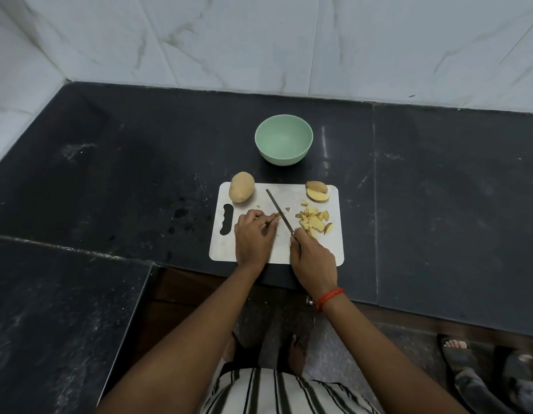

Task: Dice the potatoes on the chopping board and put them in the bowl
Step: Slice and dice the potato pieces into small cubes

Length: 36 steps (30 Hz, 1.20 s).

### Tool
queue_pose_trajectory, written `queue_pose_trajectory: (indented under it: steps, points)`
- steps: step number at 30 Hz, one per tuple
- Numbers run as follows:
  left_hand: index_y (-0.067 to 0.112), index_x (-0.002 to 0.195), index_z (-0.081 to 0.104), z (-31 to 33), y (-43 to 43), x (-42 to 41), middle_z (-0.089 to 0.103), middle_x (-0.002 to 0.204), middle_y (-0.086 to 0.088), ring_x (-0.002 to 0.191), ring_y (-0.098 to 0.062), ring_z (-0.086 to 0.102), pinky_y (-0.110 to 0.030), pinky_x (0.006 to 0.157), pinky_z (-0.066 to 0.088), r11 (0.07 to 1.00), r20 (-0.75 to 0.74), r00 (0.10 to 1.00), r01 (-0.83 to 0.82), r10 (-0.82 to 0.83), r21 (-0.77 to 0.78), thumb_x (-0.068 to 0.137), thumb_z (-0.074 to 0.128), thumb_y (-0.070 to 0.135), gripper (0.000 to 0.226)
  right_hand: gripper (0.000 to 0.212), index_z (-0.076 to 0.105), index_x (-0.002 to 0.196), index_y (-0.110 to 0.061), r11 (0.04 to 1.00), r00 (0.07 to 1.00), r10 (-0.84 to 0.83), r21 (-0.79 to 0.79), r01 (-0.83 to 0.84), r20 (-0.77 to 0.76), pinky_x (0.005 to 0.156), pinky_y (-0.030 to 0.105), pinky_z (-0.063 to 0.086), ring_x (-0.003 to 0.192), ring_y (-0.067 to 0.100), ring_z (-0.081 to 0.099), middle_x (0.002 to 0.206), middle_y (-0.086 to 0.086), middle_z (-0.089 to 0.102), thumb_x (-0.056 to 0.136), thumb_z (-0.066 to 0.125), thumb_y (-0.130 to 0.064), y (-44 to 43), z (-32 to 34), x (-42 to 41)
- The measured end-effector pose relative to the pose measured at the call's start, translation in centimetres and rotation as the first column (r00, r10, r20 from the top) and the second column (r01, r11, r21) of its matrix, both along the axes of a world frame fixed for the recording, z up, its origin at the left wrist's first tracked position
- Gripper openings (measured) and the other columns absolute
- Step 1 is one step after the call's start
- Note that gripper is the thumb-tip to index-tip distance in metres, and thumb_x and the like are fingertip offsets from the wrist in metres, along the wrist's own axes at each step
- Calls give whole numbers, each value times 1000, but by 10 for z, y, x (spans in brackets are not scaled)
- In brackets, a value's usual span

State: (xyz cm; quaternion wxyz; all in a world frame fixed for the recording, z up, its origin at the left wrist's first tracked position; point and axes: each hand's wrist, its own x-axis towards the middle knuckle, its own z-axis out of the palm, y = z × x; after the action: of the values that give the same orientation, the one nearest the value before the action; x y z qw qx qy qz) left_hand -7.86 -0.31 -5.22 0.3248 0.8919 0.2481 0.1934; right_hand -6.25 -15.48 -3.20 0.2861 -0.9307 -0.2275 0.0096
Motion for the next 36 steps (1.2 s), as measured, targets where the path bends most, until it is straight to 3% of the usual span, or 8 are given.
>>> queue_pose_trajectory:
  steps: [7, 14, 22, 26, 30, 36]
  points:
    - [21, 98, 76, 3, 1, 0, 61, 94, 11, 90, -8, 40, -28, 77, 28, 998, -34, 999, 26, -24, 59, 99, 62, 43, 27, 15, 41, 95, -21, 999, 999, 17, -28, -18, -28, 48, 34, 37, 57, 31, 55, 71, 4, 58, 106, 39, -31, 6, 7, 8]
    - [22, 97, 76, 1, 1, 0, 70, 93, 9, 93, -13, 48, -33, 78, 35, 998, -38, 999, 26, -24, 57, 100, 61, 43, 26, 14, 49, 109, -17, 999, 998, 29, -32, -31, -58, 53, 32, 39, 61, 26, 59, 74, 4, 61, 106, 40, -28, 15, 12, 16]
    - [23, 92, 74, 2, -1, 1, 70, 90, 11, 95, -12, 47, -31, 78, 31, 1000, -46, 999, 2, -1, 32, 99, 62, 44, 25, 22, 42, 125, -19, 967, 996, 86, -240, -90, -28, 51, 32, 36, 64, 33, 63, 86, 9, 65, 105, 37, -24, 11, 10, 12]
    - [23, 87, 72, 0, -2, 1, 70, 89, 11, 94, -15, 48, -33, 78, 34, 1000, -52, 999, -12, 13, 22, 98, 63, 42, 24, 20, 41, 123, -18, 932, 994, 110, -347, -107, -12, 48, 34, 42, 64, 32, 65, 90, 6, 65, 103, 40, -20, 0, 6, 3]
    - [23, 84, 70, 1, -1, 2, 69, 87, 11, 92, -15, 47, -35, 78, 36, 1000, -48, 999, -10, 11, 17, 98, 64, 42, 24, 19, 44, 120, -17, 931, 994, 108, -348, -107, -17, 47, 32, 33, 59, 34, 60, 83, 5, 62, 102, 42, -20, -21, 8, -11]
    - [24, 83, 65, 1, 0, 2, 66, 86, 12, 91, -16, 46, -35, 79, 34, 1000, -58, 998, 11, -10, 18, 99, 61, 44, 26, 12, 40, 113, -19, 937, 996, 77, -338, -86, -40, 47, 35, 40, 59, 37, 61, 80, 4, 57, 103, 41, -25, -46, 9, -31]
